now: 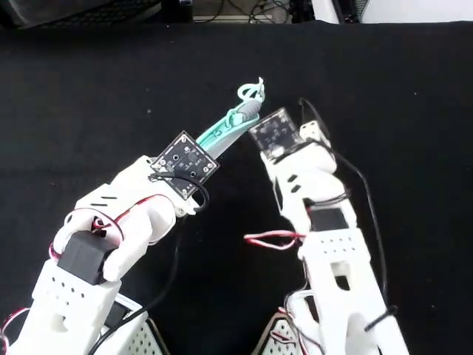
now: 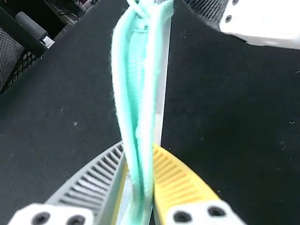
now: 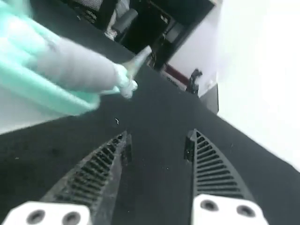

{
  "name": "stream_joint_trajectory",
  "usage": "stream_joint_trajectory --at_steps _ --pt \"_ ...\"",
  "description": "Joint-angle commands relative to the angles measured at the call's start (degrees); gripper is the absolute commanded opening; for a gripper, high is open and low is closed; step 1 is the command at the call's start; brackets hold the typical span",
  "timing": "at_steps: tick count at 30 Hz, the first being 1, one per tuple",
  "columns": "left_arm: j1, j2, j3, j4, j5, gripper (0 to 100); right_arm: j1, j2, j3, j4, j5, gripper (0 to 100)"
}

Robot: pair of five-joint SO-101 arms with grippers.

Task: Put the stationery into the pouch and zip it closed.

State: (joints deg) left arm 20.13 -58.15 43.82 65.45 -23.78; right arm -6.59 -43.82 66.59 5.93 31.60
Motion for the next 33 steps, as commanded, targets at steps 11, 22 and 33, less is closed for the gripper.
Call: stream_joint_trajectory --at_steps 11,22,33 --pt "-10.24 1.76 -8.75 3.08 -15.65 3 8.26 -0.31 -4.26 10.81 -31.3 20.8" --pt "-0.4 1.85 -5.58 7.91 -23.38 3 7.74 -12.0 4.53 11.25 -38.68 20.8" --pt "7.16 1.23 7.52 9.67 -17.85 3 7.38 -32.84 4.44 37.71 -9.41 20.8"
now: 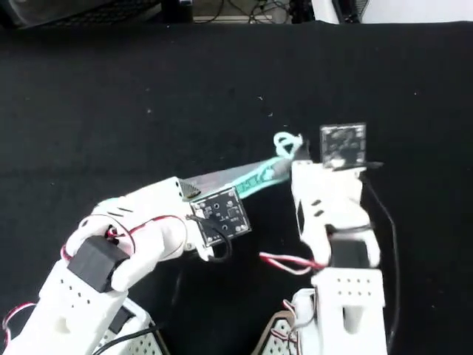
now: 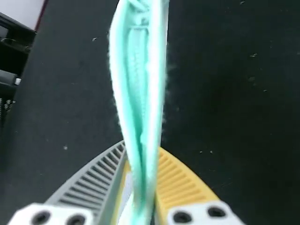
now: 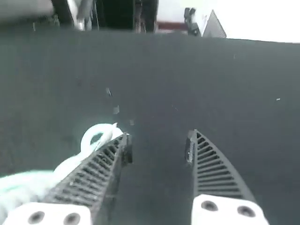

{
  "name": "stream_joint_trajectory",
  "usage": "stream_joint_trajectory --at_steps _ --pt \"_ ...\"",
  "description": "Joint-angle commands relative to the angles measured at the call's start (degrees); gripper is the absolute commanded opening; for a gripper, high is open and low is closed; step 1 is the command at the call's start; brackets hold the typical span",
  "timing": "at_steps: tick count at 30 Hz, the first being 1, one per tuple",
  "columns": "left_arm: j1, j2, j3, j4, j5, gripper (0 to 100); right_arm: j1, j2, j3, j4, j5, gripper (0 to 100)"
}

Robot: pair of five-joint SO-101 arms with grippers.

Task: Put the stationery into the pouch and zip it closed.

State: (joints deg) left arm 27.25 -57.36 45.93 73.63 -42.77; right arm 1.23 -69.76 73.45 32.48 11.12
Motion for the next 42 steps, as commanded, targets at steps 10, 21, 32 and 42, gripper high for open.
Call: stream_joint_trajectory --at_steps 10,21,32,42 --pt "0.13 0.35 7.08 1.41 1.14 3 -0.53 -38.9 0.04 40.88 34.99 21.3" --pt "-0.4 0.35 7.16 1.93 1.14 3 -0.62 -35.91 2.77 32.97 32.44 21.8" --pt "-0.31 0.26 6.64 3.96 1.14 3 -2.99 -35.91 10.86 20.75 32.7 25.0" --pt "-0.48 0.26 3.38 6.15 1.14 3 -7.21 -35.91 9.8 20.4 41.58 1.1"
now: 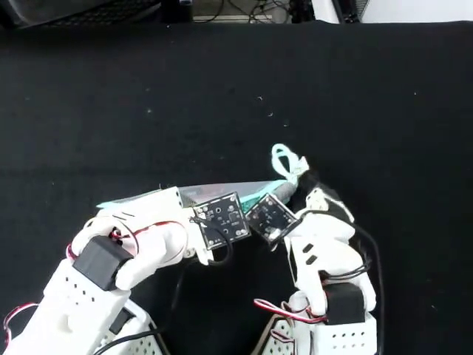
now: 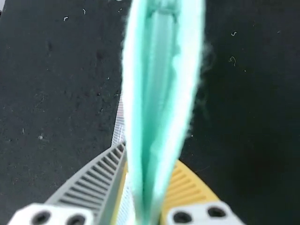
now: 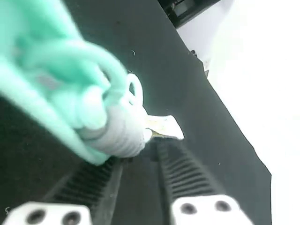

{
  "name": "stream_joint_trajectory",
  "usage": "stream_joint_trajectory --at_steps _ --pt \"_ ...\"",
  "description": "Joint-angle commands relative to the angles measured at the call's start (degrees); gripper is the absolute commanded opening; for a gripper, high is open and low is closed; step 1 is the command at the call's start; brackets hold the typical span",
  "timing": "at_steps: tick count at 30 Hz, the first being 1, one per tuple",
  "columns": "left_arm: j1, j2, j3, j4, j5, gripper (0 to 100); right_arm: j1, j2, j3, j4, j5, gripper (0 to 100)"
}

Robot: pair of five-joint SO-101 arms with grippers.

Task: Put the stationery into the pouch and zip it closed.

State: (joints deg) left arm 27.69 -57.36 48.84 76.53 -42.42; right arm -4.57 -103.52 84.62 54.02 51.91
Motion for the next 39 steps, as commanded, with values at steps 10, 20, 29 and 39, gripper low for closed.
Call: stream_joint_trajectory --at_steps 10,20,29,39 --pt "-2.07 0.26 -6.73 3.6 0.88 3 -8.35 -2.07 -11.56 4.75 -9.05 1.3" --pt "-2.07 0.35 -15.52 3.52 3.78 9 -10.11 -2.15 -13.49 4.84 -17.05 1.3" --pt "2.33 0.35 -20.7 3.43 8.44 15 -10.11 -2.15 -13.41 4.92 -17.76 1.3" --pt "1.19 0.44 -14.64 -0.18 8.44 7 -7.3 -2.68 -12.79 6.77 -17.85 1.5"
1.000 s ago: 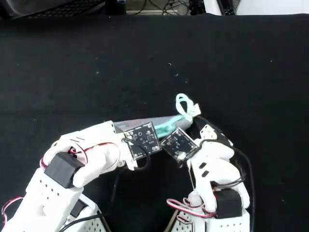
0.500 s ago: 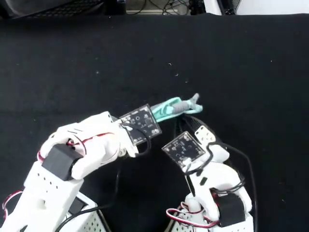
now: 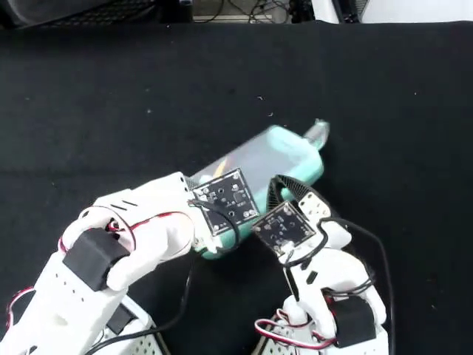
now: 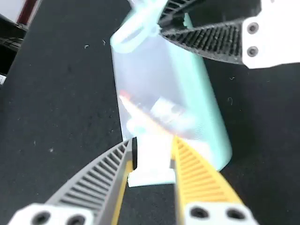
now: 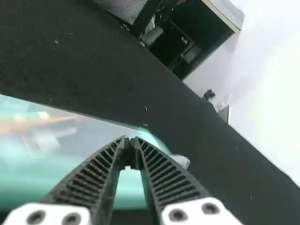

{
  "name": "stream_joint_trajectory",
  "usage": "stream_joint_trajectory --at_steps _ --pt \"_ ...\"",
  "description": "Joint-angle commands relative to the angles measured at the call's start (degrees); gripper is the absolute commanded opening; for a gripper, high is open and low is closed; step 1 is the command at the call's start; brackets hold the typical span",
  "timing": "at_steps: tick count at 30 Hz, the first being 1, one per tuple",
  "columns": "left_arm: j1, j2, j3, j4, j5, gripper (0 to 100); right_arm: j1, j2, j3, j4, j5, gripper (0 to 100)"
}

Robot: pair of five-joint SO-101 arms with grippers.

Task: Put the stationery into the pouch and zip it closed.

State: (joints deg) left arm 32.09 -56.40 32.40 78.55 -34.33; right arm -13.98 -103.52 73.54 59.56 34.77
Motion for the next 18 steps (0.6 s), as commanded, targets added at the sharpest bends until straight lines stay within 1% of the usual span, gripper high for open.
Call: stream_joint_trajectory --at_steps 1,2,4,7,8,10,12,14,16,18 --pt "-4.62 -0.53 3.03 -2.29 0.09 3 3.78 -2.68 -2.51 1.85 -0.7 1.5" --pt "-6.02 -0.53 4.26 -2.29 0.09 3 5.8 -2.68 -3.3 2.37 -1.49 1.5" --pt "-8.13 -0.62 6.2 -2.29 0.18 5 11.69 -2.68 -4.79 2.73 -5.45 1.5" --pt "-9.01 -0.62 7.43 -3.08 0.26 3 23.82 -1.98 -4.7 2.29 -11.34 3.0" --pt "-9.01 -0.44 7.96 -4.31 0.35 3 27.43 -1.63 -3.82 1.93 -13.27 5.3" --pt "-9.36 0.09 10.15 -9.41 0.62 5 33.05 0.04 -1.54 0.18 -17.93 10.7" --pt "-9.98 0.44 13.58 -16.62 4.4 11 36.22 3.12 -0.13 -0.97 -19.96 12.6" --pt "-11.03 1.85 15.52 -21.36 9.85 16 37.01 7.25 -0.4 -1.05 -20.13 10.9" --pt "-10.59 4.92 15.43 -23.12 12.75 18 37.01 11.65 -2.33 -0.79 -20.4 9.2" --pt "-9.01 8.97 13.05 -22.24 13.36 18 37.01 16.48 -5.14 -0.62 -20.66 8.6"
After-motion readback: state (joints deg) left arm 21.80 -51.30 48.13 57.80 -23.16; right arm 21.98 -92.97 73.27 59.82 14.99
